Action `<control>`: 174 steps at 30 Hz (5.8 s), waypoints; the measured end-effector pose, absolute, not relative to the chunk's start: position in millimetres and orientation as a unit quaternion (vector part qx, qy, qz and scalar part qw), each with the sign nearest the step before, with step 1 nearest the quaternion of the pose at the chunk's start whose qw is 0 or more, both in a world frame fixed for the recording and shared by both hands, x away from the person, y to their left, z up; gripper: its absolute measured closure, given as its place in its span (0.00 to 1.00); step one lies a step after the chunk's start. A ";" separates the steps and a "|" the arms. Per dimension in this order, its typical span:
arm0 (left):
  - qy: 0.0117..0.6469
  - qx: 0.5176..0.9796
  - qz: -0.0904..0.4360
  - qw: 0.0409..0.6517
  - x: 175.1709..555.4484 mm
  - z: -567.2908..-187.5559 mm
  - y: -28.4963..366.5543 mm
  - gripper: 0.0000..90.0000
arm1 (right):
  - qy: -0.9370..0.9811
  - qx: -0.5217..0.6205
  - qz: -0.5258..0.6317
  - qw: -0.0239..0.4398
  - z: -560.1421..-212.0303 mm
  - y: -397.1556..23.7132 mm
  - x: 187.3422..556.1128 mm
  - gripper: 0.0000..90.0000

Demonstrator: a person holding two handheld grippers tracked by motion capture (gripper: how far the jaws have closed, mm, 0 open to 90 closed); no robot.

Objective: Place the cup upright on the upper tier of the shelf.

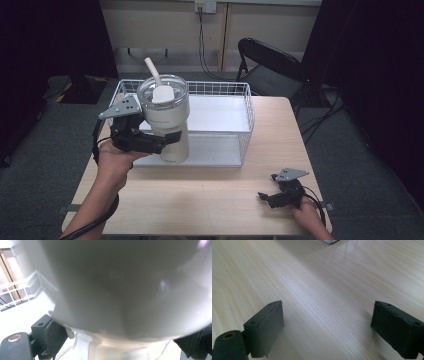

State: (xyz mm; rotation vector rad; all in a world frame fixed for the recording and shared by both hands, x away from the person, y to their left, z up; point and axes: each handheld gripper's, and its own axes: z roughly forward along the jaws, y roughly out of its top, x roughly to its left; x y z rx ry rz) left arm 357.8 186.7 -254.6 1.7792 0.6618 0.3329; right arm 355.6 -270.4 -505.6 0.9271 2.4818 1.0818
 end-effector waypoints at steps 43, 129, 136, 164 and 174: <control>0.287 0.756 0.145 0.570 385.4 -200.2 171.8 0.11 | 0.860 0.320 0.373 0.139 -505.3 -270.5 355.6 0.11; 0.329 0.746 0.233 0.531 467.3 -217.6 137.3 0.11 | 0.859 0.320 0.374 0.139 -505.4 -270.5 355.6 0.11; 0.337 0.741 0.236 0.531 470.9 -221.8 136.1 0.11 | 0.859 0.321 0.373 0.139 -505.3 -270.5 355.6 0.11; 0.335 0.744 0.243 0.524 479.6 -239.6 126.2 0.11 | 0.859 0.320 0.374 0.139 -505.3 -270.5 355.6 0.11; 0.334 0.748 0.246 0.518 480.2 -246.5 126.9 0.11 | 0.860 0.320 0.373 0.139 -505.3 -270.5 355.6 0.11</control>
